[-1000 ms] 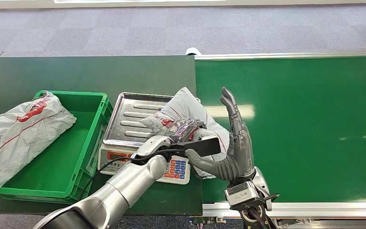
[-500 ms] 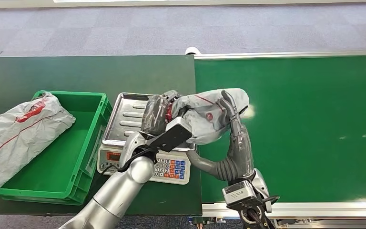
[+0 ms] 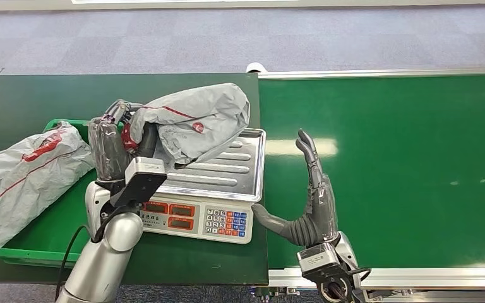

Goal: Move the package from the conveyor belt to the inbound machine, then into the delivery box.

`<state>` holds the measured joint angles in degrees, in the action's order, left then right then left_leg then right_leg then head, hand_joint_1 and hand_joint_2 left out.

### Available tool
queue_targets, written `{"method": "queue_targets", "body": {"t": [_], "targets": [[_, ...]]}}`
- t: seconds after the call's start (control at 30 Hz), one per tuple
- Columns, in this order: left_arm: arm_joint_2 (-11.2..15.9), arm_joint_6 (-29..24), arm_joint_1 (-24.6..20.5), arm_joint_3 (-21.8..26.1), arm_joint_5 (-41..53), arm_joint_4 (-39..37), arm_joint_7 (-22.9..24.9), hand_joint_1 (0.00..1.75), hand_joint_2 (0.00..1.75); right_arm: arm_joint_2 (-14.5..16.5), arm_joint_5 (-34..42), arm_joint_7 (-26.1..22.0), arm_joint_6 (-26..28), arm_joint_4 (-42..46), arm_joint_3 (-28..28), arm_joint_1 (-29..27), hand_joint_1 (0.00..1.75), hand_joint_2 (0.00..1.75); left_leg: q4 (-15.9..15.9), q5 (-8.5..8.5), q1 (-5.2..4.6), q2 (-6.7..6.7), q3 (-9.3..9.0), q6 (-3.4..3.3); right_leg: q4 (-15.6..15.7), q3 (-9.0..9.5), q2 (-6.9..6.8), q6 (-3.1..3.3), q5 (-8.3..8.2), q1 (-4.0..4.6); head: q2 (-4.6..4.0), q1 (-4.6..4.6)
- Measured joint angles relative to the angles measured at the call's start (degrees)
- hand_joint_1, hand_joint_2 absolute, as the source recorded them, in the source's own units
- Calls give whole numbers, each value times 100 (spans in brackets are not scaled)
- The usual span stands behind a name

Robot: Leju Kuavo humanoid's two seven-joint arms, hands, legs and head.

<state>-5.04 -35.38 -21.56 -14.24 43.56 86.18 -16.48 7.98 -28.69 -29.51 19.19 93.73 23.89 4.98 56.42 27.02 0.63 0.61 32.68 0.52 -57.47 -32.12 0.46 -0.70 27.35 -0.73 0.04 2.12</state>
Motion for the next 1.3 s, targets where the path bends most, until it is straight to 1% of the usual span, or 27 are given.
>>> {"method": "queue_targets", "body": {"t": [0.1, 0.2, 0.33, 0.47, 0.57, 0.6, 0.7, 0.73, 0.83, 0.9, 0.97, 1.03, 1.13, 1.23, 1.3], "targets": [[85, -100, 6, 203, 168, -19, 274, 171, 175, 0, 18, 0, 5, -10, 0, -4, 0, 175, 0, 1, -1, -2, 1, 0, 0, -2, 1, 0, 0, -1, 0, 0], [253, -144, -43, 613, 122, -259, 441, 172, 175, 0, 60, 1, 47, -34, 0, -24, 0, 175, 0, 1, 1, -3, 0, 1, 0, -6, 3, 0, 0, 1, 0, 2], [520, -307, -240, 1446, 300, -1000, 522, 168, 175, 0, 140, 5, 135, -79, 0, -39, 0, 175, 0, -1, 12, -11, -2, 4, -3, -8, 10, 4, -2, 14, 0, 1], [709, -410, -475, 2319, 987, -1724, 850, 171, 175, -2, 174, 20, 184, -116, 6, -59, 0, 175, 0, -3, 16, -17, -2, 7, -5, -10, 16, 7, -3, 18, 0, 1], [816, -415, -629, 2900, 1286, -2193, 932, 168, 175, -14, 203, 21, 233, -167, 28, -84, 0, 175, 0, -3, 16, -18, 0, 8, -5, -11, 15, 6, -2, 18, 0, 0], [832, -416, -670, 3066, 1351, -2301, 915, 155, 175, -20, 218, 20, 254, -186, 38, -89, 0, 175, 0, -3, 16, -17, 1, 8, -5, -11, 15, 6, -2, 17, 0, -1], [839, -420, -767, 3480, 1409, -2493, 813, 30, 175, -27, 244, 20, 303, -239, 61, -91, 0, 175, 0, -3, 14, -17, 2, 8, -4, -11, 15, 6, -2, 16, 0, -1], [838, -420, -794, 3585, 1362, -2530, 748, 0, 175, -28, 250, 20, 314, -255, 64, -91, 0, 175, 0, -3, 14, -17, 2, 8, -3, -11, 15, 6, -2, 15, 0, -2], [831, -415, -835, 3763, 786, -2581, 333, 0, 175, -31, 279, 45, 340, -291, 74, -92, 0, 175, 0, -3, 14, -15, 1, 8, -3, -11, 14, 6, -2, 15, 0, -1], [815, -344, -813, 3763, 110, -2544, 10, 0, 175, -32, 299, 75, 333, -308, 76, -95, 0, 175, 0, -3, 14, -12, 1, 8, -3, -10, 14, 7, -2, 15, 0, 0], [787, -96, -732, 3702, -694, -2391, -264, 0, 175, -34, 311, 105, 285, -324, 72, -104, 0, 175, 0, -3, 14, -12, 0, 8, -3, -10, 14, 7, -3, 16, 0, -1], [766, 152, -649, 3638, -1252, -2229, -425, 0, 175, -37, 315, 125, 235, -335, 67, -113, 0, 175, 0, -3, 15, -15, -1, 8, -3, -10, 15, 7, -3, 16, 0, -2], [739, 356, -517, 3535, -1653, -1981, -544, 0, 175, -37, 321, 166, 173, -356, 61, -123, 0, 175, 0, -3, 15, -15, 0, 9, -3, -11, 15, 7, -3, 16, 0, -2], [654, 823, 96, 3109, -2615, -838, -893, 0, 175, -39, 370, 289, -32, -464, 13, -146, 0, 175, 0, 1, 14, -15, 2, 10, -2, -12, 15, 6, -1, 15, 0, -1], [602, 952, 482, 2873, -2992, -163, -1044, 0, 175, -39, 385, 322, -98, -539, -25, -172, 0, 175, 0, 4, 13, -15, 2, 10, -2, -13, 15, 6, 0, 14, 0, -1]]}}
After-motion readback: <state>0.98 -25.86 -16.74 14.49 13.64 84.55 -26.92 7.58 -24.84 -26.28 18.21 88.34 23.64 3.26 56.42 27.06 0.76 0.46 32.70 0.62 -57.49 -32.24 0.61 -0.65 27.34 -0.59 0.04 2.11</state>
